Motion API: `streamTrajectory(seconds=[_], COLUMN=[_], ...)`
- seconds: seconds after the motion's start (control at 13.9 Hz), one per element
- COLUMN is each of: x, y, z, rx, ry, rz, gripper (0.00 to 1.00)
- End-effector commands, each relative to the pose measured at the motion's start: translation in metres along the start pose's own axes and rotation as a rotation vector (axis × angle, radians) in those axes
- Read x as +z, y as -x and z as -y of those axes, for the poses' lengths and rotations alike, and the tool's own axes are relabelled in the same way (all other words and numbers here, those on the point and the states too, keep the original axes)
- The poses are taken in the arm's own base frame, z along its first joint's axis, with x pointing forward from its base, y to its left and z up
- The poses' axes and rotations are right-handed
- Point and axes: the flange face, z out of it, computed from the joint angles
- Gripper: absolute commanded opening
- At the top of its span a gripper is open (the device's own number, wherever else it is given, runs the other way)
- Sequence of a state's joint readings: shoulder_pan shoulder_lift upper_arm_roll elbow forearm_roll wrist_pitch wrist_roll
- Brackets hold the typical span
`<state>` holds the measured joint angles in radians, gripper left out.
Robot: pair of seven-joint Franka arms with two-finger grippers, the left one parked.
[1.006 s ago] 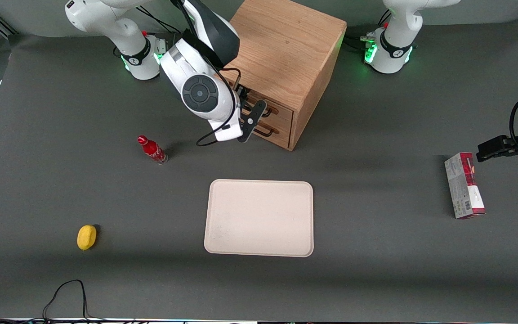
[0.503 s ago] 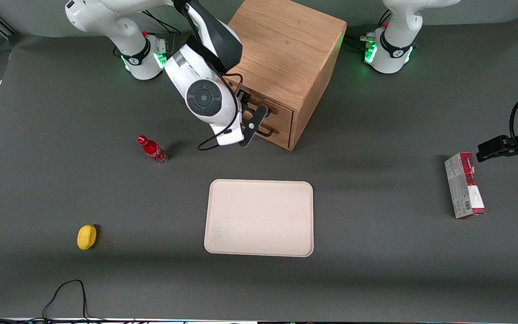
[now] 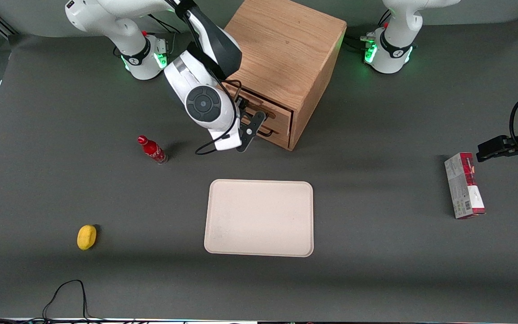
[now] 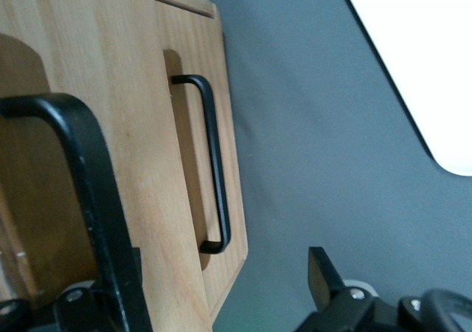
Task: Open upper drawer
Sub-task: 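Pull the upper drawer outward from the cabinet with the right gripper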
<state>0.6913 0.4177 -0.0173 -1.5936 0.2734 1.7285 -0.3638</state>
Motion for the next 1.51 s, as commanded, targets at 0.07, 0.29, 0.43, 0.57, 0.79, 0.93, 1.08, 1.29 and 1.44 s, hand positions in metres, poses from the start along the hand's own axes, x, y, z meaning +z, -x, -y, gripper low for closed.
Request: streamTrajectory(seconds=[0.07,0.29,0.43,0.57,0.79,0.93,1.08,1.29,1.44], x=[-0.016,-0.021,-0.02,-0.014,-0.021,-0.028,-0.032,-0.036,-0.039], y=[-0.001,0.004,0.004,-0.003,-0.009,-0.009,-0.005,0.002,0.006], z=[-0.021,-0.037,-0.045,-0.054,-0.068,-0.075,-0.086,-0.101,-0.111], rx=[-0.003,0.02,0.03,0.027,0.006,-0.002,0.015,0.033,0.048], ry=[0.023,0.02,0.022,0.046,0.049,0.051,0.05,0.046,0.044], rz=[-0.027,-0.033,-0.033,-0.02,-0.038,-0.051,-0.058,-0.067,-0.073], gripper=[1.0,1.0,1.0,1.0,1.0,1.0,1.0,1.0,1.0])
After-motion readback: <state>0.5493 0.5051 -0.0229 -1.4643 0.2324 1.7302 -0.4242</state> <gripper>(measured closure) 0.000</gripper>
